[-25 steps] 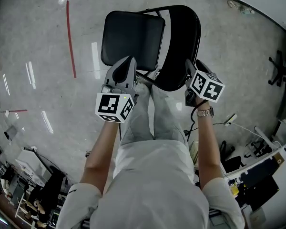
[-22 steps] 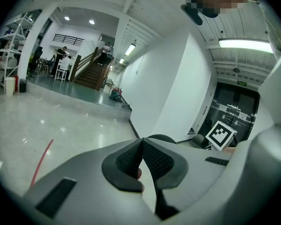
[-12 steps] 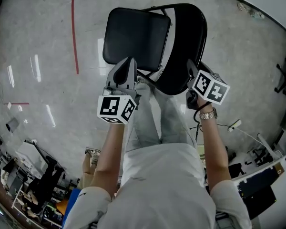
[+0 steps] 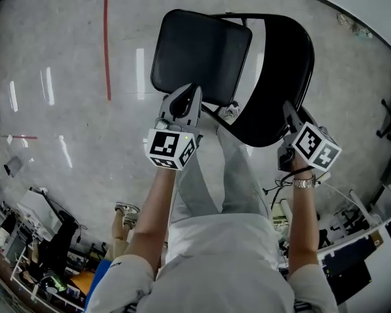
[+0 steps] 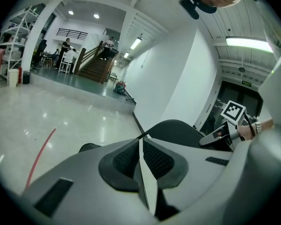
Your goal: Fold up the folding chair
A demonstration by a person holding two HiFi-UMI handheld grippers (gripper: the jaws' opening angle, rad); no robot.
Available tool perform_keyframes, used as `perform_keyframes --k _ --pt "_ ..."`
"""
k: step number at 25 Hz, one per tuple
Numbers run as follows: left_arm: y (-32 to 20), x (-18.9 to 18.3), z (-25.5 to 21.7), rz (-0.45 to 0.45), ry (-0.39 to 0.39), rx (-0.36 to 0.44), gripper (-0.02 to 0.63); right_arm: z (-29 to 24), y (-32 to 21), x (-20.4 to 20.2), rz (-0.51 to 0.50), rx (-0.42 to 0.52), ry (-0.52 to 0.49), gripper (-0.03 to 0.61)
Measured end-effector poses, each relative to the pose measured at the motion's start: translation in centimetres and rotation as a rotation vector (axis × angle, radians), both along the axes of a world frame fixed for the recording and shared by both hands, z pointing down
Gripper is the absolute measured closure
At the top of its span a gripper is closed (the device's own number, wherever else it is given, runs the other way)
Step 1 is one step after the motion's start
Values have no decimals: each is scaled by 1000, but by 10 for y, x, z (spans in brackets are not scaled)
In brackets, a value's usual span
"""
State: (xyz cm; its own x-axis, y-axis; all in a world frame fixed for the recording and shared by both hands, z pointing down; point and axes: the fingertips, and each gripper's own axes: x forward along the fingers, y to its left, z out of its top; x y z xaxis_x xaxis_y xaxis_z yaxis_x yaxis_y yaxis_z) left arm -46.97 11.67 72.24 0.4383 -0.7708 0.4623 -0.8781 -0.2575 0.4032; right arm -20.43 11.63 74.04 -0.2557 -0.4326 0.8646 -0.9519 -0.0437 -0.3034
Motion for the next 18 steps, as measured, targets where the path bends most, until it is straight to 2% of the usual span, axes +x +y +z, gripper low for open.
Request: perform_keyframes --k 5,11,12,15,18 --pt "-23 -41 37 74 0 -22 600 -3 -1 5 25 1 24 433" --pt "-44 -94 92 91 8 -62 596 -4 -2 4 19 -10 24 433" --pt "-46 -100 103 99 11 -73 587 -5 -4 3 8 -1 20 433" --pt "-49 -115 140 126 51 -118 501 -8 -7 2 -13 1 34 433" --pt "-52 -128 179 151 92 -158 457 -10 -5 4 -23 -8 43 433"
